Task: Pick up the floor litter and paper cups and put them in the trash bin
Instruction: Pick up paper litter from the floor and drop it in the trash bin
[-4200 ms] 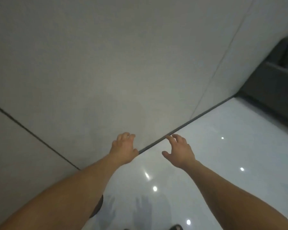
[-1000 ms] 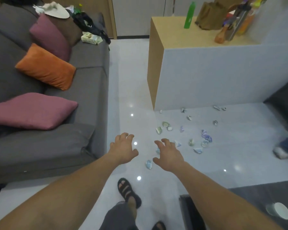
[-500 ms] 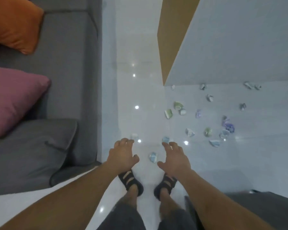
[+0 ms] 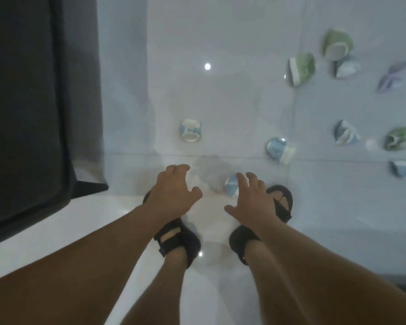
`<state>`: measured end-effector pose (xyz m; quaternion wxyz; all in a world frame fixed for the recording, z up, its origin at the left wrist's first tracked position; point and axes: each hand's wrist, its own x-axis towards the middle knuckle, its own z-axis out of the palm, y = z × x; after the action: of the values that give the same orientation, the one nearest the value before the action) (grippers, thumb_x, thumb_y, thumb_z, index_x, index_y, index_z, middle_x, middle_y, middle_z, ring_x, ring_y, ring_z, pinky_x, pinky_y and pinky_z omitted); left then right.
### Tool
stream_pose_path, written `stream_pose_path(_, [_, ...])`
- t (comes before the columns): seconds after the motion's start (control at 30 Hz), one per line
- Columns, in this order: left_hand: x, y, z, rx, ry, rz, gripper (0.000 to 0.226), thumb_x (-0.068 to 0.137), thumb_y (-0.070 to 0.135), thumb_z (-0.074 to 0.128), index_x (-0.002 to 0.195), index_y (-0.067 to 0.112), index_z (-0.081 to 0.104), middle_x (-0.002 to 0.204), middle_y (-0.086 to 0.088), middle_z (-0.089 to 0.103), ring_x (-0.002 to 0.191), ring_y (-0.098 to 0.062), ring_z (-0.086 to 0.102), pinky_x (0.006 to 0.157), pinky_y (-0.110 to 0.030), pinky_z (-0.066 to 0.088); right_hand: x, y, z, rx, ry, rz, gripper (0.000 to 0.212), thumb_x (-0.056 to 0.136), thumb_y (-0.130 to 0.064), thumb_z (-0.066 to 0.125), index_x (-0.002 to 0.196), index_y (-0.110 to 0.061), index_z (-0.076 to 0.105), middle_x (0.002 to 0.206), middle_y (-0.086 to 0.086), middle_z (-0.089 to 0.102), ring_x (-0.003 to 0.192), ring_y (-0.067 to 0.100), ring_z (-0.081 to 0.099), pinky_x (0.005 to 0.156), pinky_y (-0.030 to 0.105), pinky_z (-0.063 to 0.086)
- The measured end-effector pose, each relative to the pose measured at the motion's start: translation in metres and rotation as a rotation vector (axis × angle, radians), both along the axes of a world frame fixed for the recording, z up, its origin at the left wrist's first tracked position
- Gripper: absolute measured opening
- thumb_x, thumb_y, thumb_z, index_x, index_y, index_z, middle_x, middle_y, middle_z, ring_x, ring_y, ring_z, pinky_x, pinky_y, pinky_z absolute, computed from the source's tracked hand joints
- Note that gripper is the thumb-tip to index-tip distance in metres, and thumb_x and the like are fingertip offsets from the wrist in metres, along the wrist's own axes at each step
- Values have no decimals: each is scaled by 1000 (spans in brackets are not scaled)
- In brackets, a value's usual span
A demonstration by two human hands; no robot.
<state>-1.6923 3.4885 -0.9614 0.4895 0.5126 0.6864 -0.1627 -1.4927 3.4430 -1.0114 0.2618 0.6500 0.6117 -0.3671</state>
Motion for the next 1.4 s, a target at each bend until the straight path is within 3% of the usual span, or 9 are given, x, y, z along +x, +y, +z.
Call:
stream_pose_path(0.13, [-4,-17,-60,-32,-4,4,65,88,41,57,145,26,30,148,0,32,134,-22,30,107,-42,34,-5,-11,-70,61,-14,-37,93,78,-49,71,146,-21,14,150,5,22,129,30,34,95,46,46])
stream_pose_path(0.33, [-1,-30,-86,-30,-32,-20,64,86,45,56,144,29,32,147,3,34,130,-19,37,99,-36,35,-5,-24,-109,164,24,-166,64,82,-22,62,137,-13,31,123,12,42,108,32,45,80,40,47])
stream_pose_path(0.57, [12,0,-51,-137,-265,231,62,88,47,60,142,29,34,134,7,48,116,-14,50,92,-26,41,-32,13,-50,343,495,-76,87,72,-27,77,145,-7,35,130,11,50,115,25,48,93,30,42])
stream_pose_path(0.67, [11,24,-29,-52,-325,307,45,95,37,53,137,25,41,121,7,55,97,-7,55,77,-15,43,-41,38,-23,433,613,9,82,74,-31,79,142,-7,40,131,9,53,115,19,49,95,23,40])
stream_pose_path(0.73, [4,37,-21,51,-271,311,32,99,29,46,130,22,48,116,5,57,94,-8,53,73,-14,39,-46,53,-14,457,682,70,81,74,-32,80,140,-4,42,132,11,53,116,23,52,95,28,46])
stream_pose_path(1.0, [-60,29,-49,165,-67,415,16,97,15,45,108,19,55,89,4,58,72,-3,52,55,-10,37,-65,112,-57,329,420,214,97,76,-43,74,153,-25,17,155,6,23,136,28,29,106,44,40])
stream_pose_path(1.13, [-82,2,-74,174,-21,427,18,97,15,48,113,17,56,94,3,58,69,1,48,54,0,38,-89,137,-98,280,237,305,97,79,-41,73,153,-34,11,160,6,8,142,31,16,101,47,40])
stream_pose_path(1.27, [-96,-7,-94,191,-1,457,24,96,15,51,119,18,55,101,4,56,78,-6,52,54,-2,38,-114,136,-126,287,164,428,76,84,-22,65,149,-33,26,158,5,11,144,32,11,100,47,40])
stream_pose_path(1.4, [-98,-5,-98,206,11,456,25,95,15,51,120,19,54,103,6,55,88,-9,50,61,-3,34,-113,118,-128,349,224,475,50,85,-3,52,133,-18,52,148,10,30,129,32,31,89,41,47])
